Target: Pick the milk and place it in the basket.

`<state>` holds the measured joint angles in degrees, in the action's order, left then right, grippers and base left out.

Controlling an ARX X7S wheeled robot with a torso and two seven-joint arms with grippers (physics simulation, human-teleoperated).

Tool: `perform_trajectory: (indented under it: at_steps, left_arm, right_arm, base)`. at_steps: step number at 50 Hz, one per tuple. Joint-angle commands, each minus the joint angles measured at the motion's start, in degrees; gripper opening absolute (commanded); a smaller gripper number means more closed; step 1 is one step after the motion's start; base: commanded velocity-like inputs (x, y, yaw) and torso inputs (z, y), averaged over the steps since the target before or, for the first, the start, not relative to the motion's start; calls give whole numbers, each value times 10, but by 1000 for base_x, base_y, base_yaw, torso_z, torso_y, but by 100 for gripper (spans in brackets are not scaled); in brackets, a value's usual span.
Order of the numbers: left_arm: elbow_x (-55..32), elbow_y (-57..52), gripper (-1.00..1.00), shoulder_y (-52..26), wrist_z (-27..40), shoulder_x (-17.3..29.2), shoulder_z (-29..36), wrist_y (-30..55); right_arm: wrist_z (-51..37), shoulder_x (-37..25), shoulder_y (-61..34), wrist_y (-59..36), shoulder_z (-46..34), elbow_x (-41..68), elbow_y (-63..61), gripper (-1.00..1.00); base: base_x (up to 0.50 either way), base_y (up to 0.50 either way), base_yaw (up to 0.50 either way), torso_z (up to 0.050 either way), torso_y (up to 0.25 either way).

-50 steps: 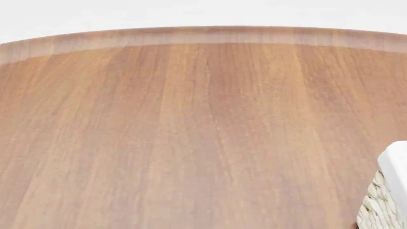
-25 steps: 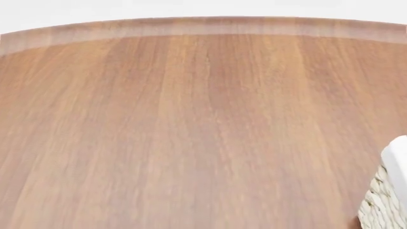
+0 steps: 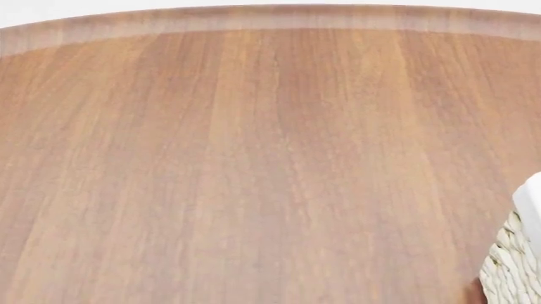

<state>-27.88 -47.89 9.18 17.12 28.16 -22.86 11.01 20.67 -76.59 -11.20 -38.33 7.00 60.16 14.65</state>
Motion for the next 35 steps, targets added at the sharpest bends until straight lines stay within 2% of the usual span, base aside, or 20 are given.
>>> perform_trajectory:
  at_steps: [1,3,4,35]
  left_arm:
    - [17,11,100,-3,-7,-12,-15,-18]
    - [17,11,100,-2,-7,-12,-15,-18]
    - [18,11,100,-3,-6,-12,-15,-18]
    - [14,8,100,-2,-1,-8,-17,-17]
  right_arm:
    - [17,7,-47,8,14,-22,2,-100]
    - [16,7,-43,7,16,-23,-1,-100]
    - [15,7,-42,7,18,-22,-1,100]
    - [18,5,-49,8,22,-29,-7,100]
  base:
    - [0,0,0,0,0]
    - [0,0,0,0,0]
    - [0,0,0,0,0]
    - [0,0,0,0,0]
